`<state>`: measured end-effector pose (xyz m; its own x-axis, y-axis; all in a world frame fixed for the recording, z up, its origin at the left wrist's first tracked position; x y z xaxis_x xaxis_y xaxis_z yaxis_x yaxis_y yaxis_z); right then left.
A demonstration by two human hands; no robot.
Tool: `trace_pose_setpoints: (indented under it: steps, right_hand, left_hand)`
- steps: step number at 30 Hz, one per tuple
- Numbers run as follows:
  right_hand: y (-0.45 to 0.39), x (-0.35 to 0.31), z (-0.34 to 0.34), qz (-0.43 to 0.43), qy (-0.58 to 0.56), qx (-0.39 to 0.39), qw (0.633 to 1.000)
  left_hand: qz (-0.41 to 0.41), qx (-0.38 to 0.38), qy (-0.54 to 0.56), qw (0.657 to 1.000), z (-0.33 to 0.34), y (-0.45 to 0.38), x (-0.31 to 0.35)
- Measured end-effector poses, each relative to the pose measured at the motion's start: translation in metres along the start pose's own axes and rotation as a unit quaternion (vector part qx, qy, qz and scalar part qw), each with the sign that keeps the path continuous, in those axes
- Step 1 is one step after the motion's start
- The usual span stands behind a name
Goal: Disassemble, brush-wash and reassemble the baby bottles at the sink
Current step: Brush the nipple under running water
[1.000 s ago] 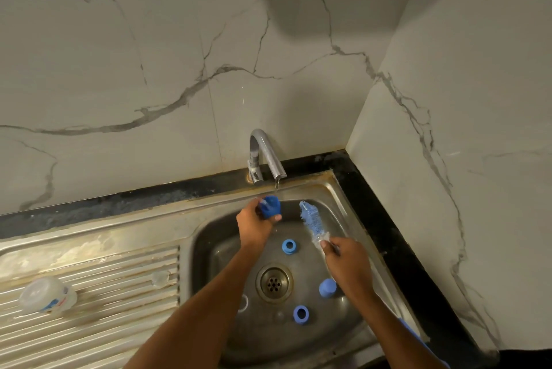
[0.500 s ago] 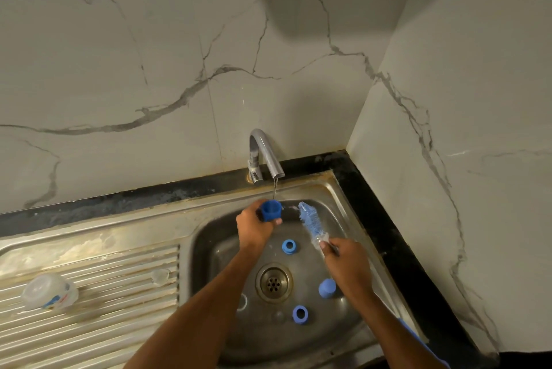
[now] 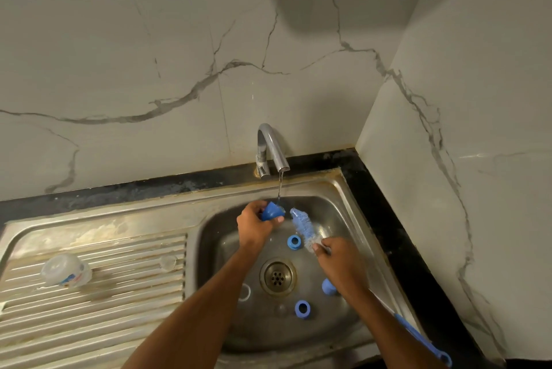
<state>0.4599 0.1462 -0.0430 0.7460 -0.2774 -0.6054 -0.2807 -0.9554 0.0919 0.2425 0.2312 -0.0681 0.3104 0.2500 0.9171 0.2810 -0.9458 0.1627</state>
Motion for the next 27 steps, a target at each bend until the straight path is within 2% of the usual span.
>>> trace_pose_setpoints:
  steps: [7, 15, 19, 27]
  right_hand:
    - [0.007, -0.022, 0.024, -0.022, 0.02, -0.021, 0.999]
    - [0.019, -0.067, 0.063, -0.035, 0.012, -0.033, 0.999]
    - [0.028, -0.104, 0.08, -0.061, 0.009, -0.028, 0.998]
    - [0.051, -0.167, 0.127, -0.106, -0.001, -0.03, 0.994]
  left_hand:
    - [0.005, 0.037, 0.008, 0.999, -0.037, 0.011, -0.015]
    - [0.077, 0.07, -0.032, 0.994, -0.096, 0.013, -0.015]
    - [0.109, 0.095, -0.055, 0.988, -0.137, 0.013, -0.012]
    - [0.105, 0.157, -0.121, 0.975, -0.241, 0.018, -0.05]
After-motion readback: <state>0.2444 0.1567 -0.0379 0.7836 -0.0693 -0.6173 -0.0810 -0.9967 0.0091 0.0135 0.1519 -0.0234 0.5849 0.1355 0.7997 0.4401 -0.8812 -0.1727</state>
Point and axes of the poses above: each hand's wrist, its own y-axis away from the middle knuckle, its own z-axis out of the palm, x = y × z, the point moved 8 cm from there along -y, towards the middle knuckle, and after that the axes turned 7 degrees about x, right-handed, at the moved point
